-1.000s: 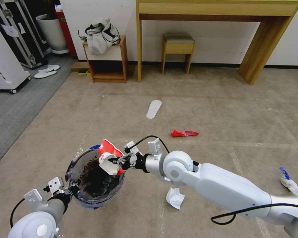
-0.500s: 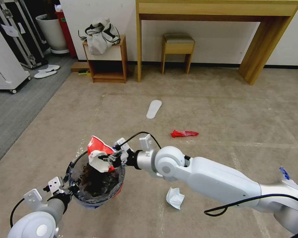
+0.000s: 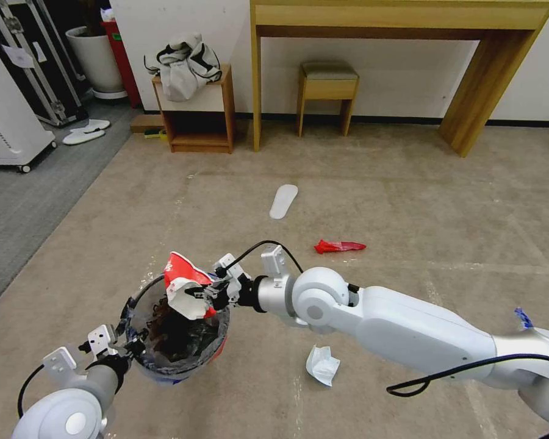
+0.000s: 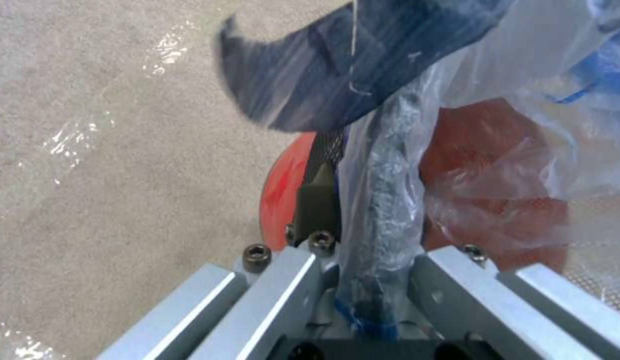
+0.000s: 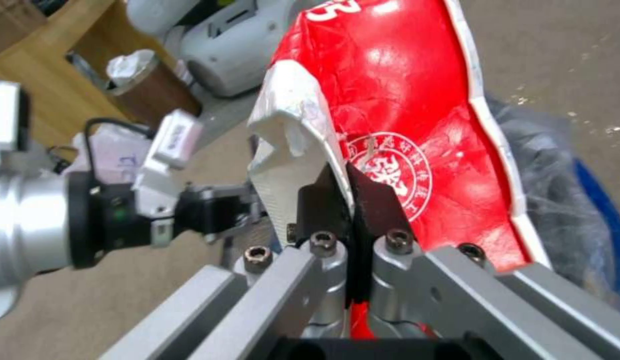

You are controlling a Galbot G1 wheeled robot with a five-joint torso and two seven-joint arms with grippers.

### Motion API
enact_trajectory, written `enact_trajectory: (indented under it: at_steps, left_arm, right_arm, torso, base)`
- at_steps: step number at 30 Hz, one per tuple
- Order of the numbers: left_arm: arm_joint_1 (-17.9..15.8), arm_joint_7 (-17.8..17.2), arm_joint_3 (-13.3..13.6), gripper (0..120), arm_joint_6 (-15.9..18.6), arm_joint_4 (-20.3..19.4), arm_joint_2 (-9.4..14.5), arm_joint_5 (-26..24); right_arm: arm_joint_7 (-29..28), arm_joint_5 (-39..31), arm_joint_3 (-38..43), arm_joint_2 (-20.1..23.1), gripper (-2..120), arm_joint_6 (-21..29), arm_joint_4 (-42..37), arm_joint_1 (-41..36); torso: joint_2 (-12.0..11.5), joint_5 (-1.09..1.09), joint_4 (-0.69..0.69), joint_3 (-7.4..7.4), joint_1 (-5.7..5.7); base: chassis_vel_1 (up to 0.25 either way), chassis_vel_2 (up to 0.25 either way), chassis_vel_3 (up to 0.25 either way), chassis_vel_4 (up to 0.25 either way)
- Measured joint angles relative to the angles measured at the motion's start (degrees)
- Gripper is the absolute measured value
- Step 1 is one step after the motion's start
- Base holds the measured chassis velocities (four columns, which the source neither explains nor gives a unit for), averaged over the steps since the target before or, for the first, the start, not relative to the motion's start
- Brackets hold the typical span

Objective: Pick up the trash bin and place the garbage on the floor into it.

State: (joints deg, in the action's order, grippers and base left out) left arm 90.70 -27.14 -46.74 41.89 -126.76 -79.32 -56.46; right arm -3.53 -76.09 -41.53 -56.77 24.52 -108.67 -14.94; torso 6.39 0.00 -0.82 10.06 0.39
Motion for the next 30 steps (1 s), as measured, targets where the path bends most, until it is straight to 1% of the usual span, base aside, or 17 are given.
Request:
enact_trajectory:
  at_steps: [8,16,30]
  left_arm:
    - [-0.1,-0.1,0.0,0,0.0,0.1,-0.2,-0.1]
    - [-0.2,-0.1,-0.1,0,0.0,0.1,-0.2,-0.1]
    - [-0.4,-0.2,-0.1,0,0.0,0.3,-0.2,-0.3]
  right_arm:
    - [1.7,-0.9,-1.3,1.0,0,0.1,-1.7,0.4]
    - [3.3,0.4,-3.0,1.4,0,-0.2,-1.3,0.4]
    - [3.0,2.5,-5.3,-0.6,0,-0.9,0.9,0.2]
  torso:
    - [0.0,0.0,0.0,0.0,0.0]
    - [0.0,0.0,0.0,0.0,0.0]
    - [0.0,0.0,0.01,0.0,0.0]
  base:
    - [0.0,0.0,0.0,0.0]
    - [0.0,0.0,0.0,0.0]
    - [0.0,0.0,0.0,0.0]
